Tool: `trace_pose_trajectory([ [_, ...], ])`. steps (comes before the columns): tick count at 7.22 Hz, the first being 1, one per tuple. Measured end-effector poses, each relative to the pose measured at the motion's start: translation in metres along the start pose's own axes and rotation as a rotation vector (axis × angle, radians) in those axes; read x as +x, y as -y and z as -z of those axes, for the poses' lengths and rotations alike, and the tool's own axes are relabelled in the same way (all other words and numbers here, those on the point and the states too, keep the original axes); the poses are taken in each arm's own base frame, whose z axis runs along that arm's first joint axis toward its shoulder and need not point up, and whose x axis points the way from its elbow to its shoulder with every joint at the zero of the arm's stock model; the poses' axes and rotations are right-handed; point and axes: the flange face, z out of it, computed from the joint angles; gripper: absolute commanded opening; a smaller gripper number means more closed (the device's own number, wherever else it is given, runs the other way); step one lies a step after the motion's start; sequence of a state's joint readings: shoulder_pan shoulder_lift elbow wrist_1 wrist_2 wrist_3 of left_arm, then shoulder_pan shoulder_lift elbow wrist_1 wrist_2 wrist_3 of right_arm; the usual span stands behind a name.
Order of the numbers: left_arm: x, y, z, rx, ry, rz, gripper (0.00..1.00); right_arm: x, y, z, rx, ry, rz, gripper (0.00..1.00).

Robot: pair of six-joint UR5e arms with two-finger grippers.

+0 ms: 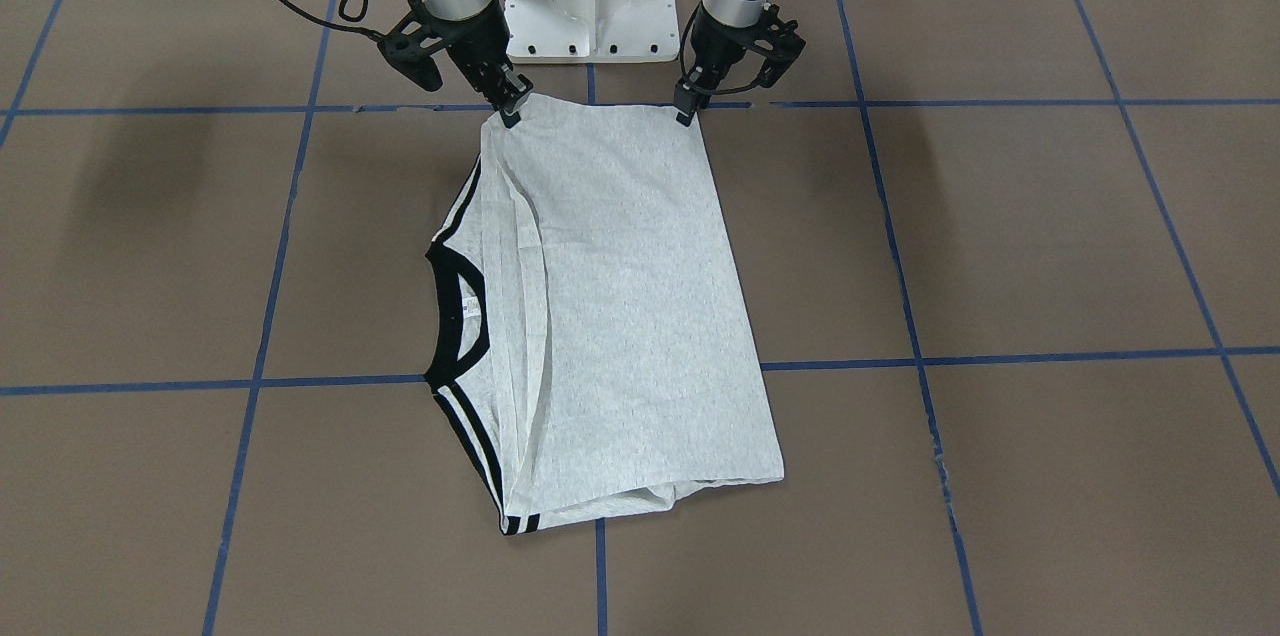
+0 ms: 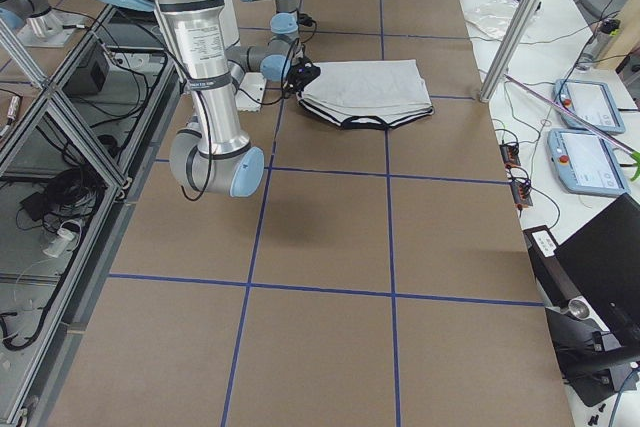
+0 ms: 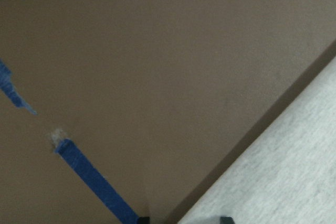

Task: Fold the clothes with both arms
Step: 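Lower the left gripper to the shirt corner nearest the robot beside the right gripper, then grasp the shirt edge nearest the robot with both grippers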

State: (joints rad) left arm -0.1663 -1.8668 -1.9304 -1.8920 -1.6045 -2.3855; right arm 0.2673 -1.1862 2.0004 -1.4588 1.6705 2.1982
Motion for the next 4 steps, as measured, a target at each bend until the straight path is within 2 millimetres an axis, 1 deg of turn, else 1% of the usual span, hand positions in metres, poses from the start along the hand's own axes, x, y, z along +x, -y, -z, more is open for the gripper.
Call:
trace_pose_trajectory([
  [1, 0.0003, -0.0007, 0.0017, -0.003, -0.002, 0.001, 0.0, 0.0, -0.0002, 0.0, 0.0, 0.0, 0.0, 0.0],
  [4, 0.0005, -0.0011, 0.0037, -0.004, -0.005, 0.001, 0.0, -0.0003, -0.0016, 0.0002, -0.002, 0.001, 0.001, 0.0],
])
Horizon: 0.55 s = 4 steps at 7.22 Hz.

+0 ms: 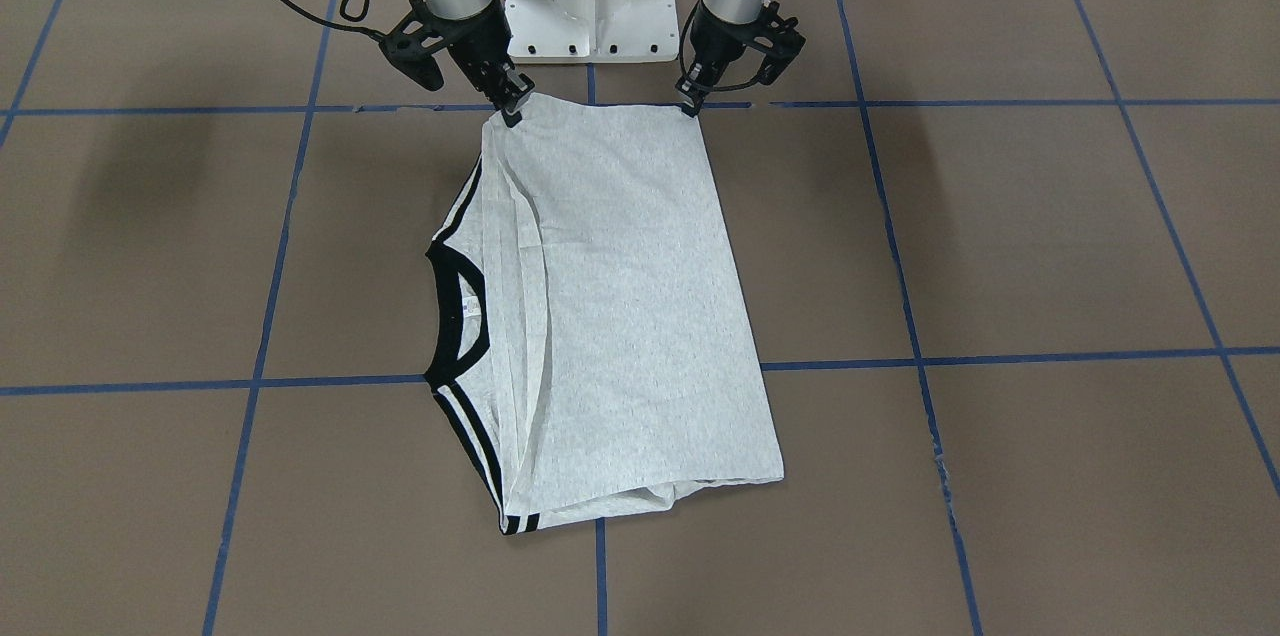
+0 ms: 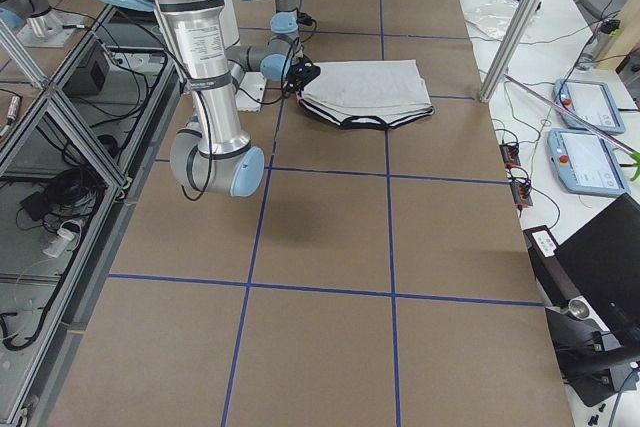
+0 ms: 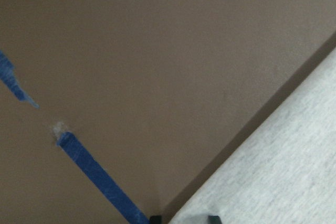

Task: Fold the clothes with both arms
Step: 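Grasp the shirt edge nearest the robot with both grippers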

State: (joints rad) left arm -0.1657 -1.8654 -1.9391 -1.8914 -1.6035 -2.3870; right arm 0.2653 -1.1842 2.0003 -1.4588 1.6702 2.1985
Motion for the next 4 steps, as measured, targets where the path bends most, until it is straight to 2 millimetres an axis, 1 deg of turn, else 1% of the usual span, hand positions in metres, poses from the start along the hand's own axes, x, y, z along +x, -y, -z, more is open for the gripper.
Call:
trace_pose_trajectory([
  [2, 0.002, -0.002, 0.004, -0.007, -0.007, -0.003, 0.0, 0.002, -0.001, -0.001, 0.001, -0.002, 0.001, 0.0],
  [4, 0.002, -0.006, 0.028, -0.028, -0.023, -0.013, 0.0, 0.002, -0.003, 0.003, -0.005, 0.004, 0.001, 0.0],
])
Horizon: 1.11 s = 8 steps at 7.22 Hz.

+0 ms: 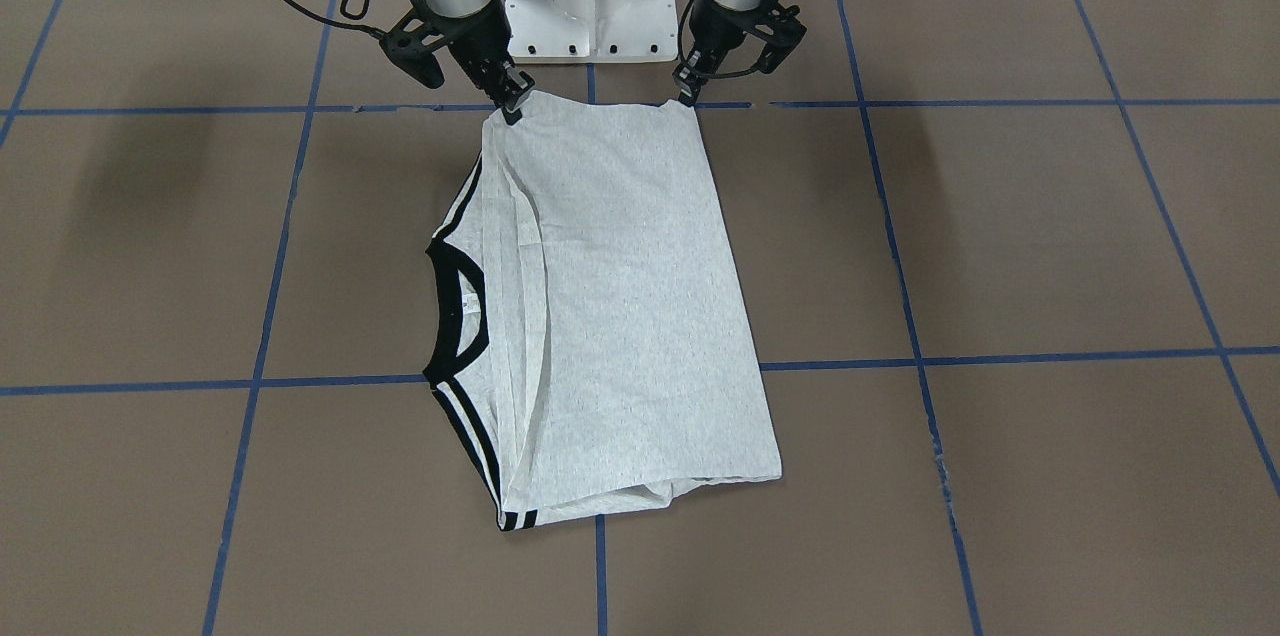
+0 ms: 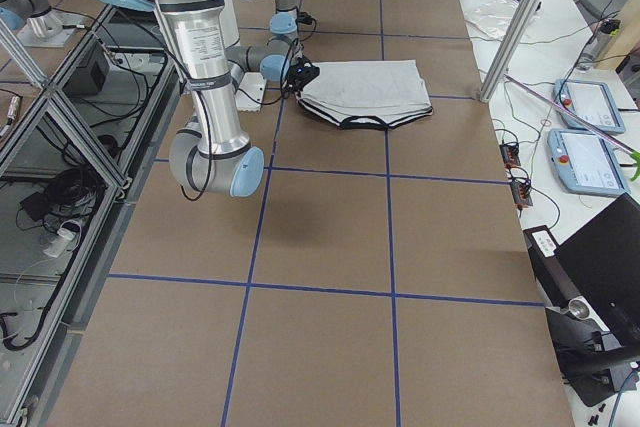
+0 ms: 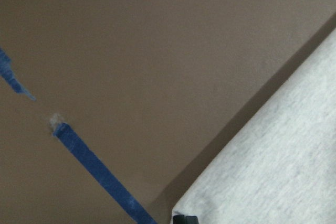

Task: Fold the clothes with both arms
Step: 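Grasp the shirt edge nearest the robot with both grippers, then lift the near edge with both grippers and fold it over the far half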

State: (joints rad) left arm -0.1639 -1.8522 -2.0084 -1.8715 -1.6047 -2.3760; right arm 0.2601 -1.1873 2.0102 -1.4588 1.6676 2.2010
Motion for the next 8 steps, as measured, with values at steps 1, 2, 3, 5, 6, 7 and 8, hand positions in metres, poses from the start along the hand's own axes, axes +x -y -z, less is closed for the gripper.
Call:
trace_pose_trajectory([
  [1, 0.0, -0.003, 0.014, -0.009, -0.003, -0.004, 0.0, 0.0, -0.001, 0.007, -0.008, 0.01, 0.001, 0.0],
  [2, 0.002, -0.006, 0.028, -0.02, -0.01, -0.006, 0.0, 0.002, -0.002, 0.017, -0.019, 0.02, 0.003, 0.0],
  [3, 0.005, -0.011, 0.046, -0.041, -0.027, -0.008, 0.0, 0.01, -0.002, 0.029, -0.032, 0.029, 0.007, 0.0],
  [5, 0.014, -0.015, 0.091, -0.082, -0.065, -0.005, 0.0, 0.02, 0.0, 0.062, -0.063, 0.063, 0.014, 0.0],
  [6, 0.024, -0.01, 0.114, -0.089, -0.075, -0.01, 0.0, 0.016, 0.002, 0.08, -0.074, 0.094, 0.011, 0.0],
  [7, 0.039, 0.003, 0.129, -0.077, -0.095, -0.029, 0.0, 0.005, 0.013, 0.093, -0.069, 0.126, -0.002, 0.0],
  [8, 0.059, 0.021, 0.141, -0.046, -0.132, -0.063, 0.0, -0.016, 0.034, 0.102, -0.058, 0.151, -0.031, 0.0],
])
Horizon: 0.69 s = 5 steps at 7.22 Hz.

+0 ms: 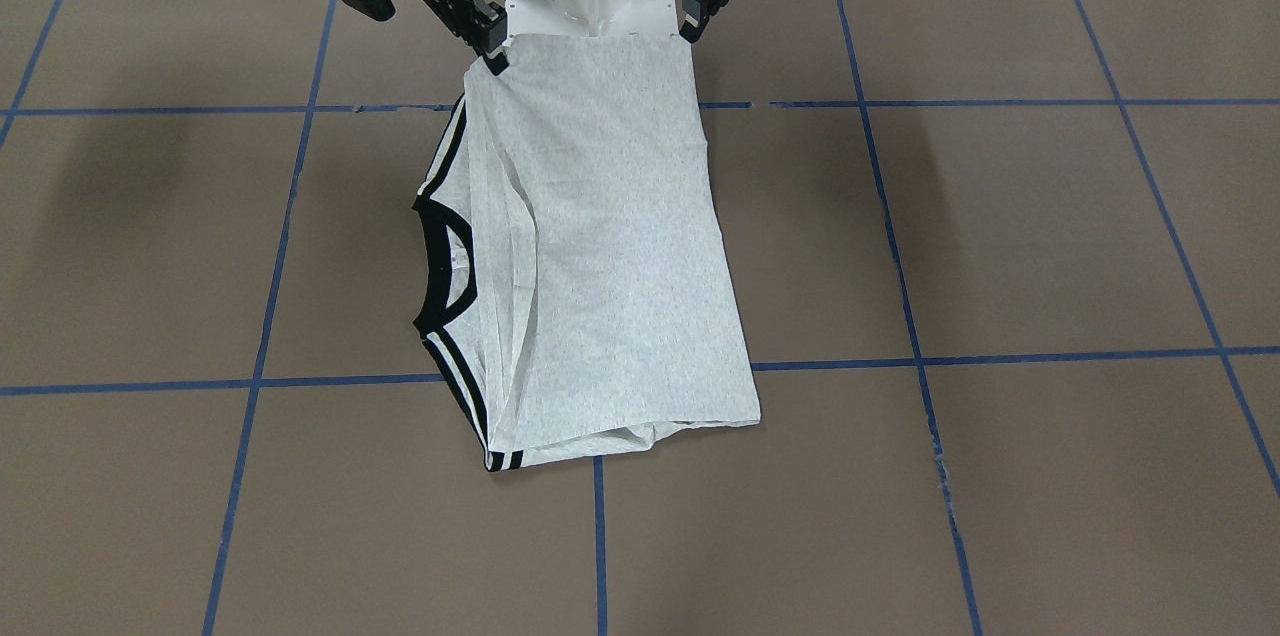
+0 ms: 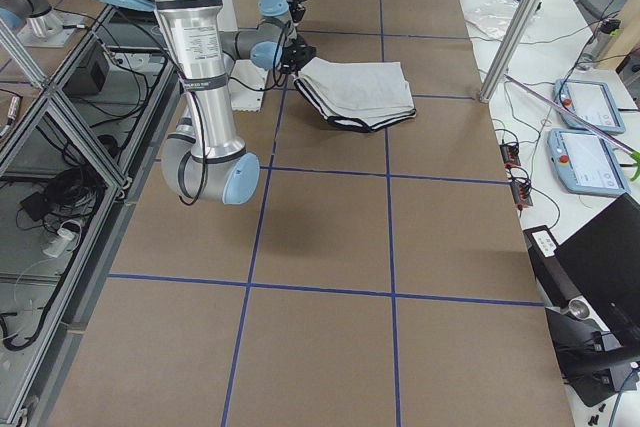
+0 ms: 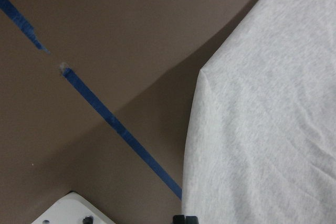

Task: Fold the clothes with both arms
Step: 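Lift the near edge with both grippers and fold it over the far half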

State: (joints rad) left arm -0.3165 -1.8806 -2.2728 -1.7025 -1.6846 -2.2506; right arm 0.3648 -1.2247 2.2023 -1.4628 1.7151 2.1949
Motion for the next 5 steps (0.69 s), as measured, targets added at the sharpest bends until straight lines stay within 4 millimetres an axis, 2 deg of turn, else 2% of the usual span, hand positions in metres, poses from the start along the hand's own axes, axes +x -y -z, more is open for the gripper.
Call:
trace_pose_trajectory([
  [1, 0.024, 0.024, 0.004, 0.042, -0.031, -0.037, 0.0, -0.032, 0.024, -0.002, 0.01, 0.008, -0.037, 0.0],
  [3, 0.073, 0.07, -0.006, 0.127, -0.055, -0.082, 0.0, -0.09, 0.067, -0.016, 0.045, 0.009, -0.091, 0.0],
  [5, 0.111, 0.111, -0.014, 0.203, -0.071, -0.109, 0.0, -0.124, 0.097, -0.034, 0.093, -0.001, -0.089, 0.0],
])
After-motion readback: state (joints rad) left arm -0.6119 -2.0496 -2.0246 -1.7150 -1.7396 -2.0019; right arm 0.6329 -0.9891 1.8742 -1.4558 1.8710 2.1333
